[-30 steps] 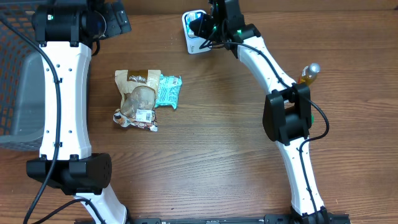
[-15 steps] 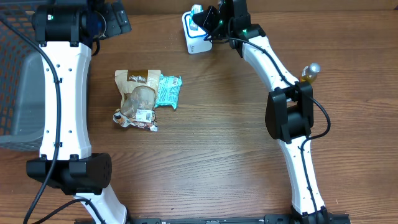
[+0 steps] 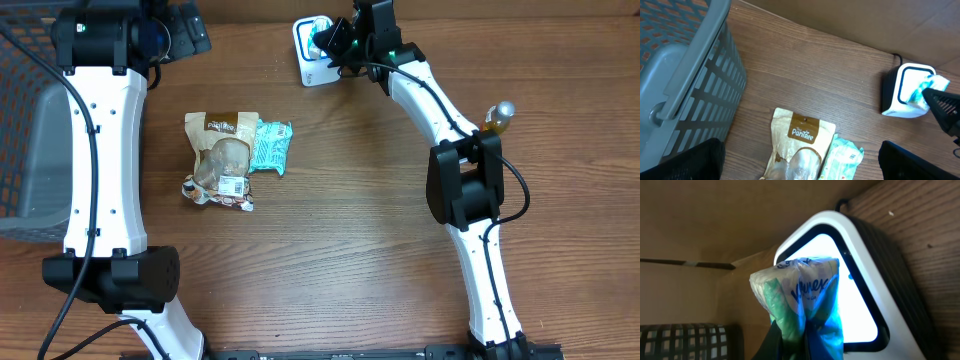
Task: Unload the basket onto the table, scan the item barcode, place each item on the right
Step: 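Hold the Kleenex pack's barcode in front of the white scanner, then carry the Kleenex pack right and set it down near the jar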
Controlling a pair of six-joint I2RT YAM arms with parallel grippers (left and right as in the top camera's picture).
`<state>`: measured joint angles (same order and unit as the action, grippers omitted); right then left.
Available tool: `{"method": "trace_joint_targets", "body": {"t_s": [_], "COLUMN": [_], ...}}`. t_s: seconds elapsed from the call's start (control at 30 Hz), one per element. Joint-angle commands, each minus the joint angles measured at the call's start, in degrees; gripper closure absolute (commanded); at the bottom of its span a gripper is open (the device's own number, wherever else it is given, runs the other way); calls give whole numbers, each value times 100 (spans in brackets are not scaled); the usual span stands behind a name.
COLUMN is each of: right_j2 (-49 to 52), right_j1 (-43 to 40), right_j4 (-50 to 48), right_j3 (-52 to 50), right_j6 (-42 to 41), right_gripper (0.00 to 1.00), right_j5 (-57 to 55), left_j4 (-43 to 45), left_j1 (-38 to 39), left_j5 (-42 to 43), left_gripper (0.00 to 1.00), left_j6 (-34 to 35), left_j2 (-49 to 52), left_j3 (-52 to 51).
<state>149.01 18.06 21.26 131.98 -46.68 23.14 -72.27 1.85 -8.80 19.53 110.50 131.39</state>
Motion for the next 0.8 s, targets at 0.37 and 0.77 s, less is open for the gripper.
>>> {"method": "trace_joint_targets", "body": {"t_s": [0.37,0.77], "right_j2": [-1606,-1591], "right_j1": [17,70], "right_j4": [3849,6581], "right_j3": [-24,-1475], "right_j6": [1923,2570], "right_gripper": [96,92], "right_j5": [175,-2225], "left_j4": [7,7], "left_j1": [7,7], "left_j5": [-15,-15], "left_gripper": [0,0], "left_j6": [20,20], "left_j2": [-35,-35], "left_j3": [107,107]}}
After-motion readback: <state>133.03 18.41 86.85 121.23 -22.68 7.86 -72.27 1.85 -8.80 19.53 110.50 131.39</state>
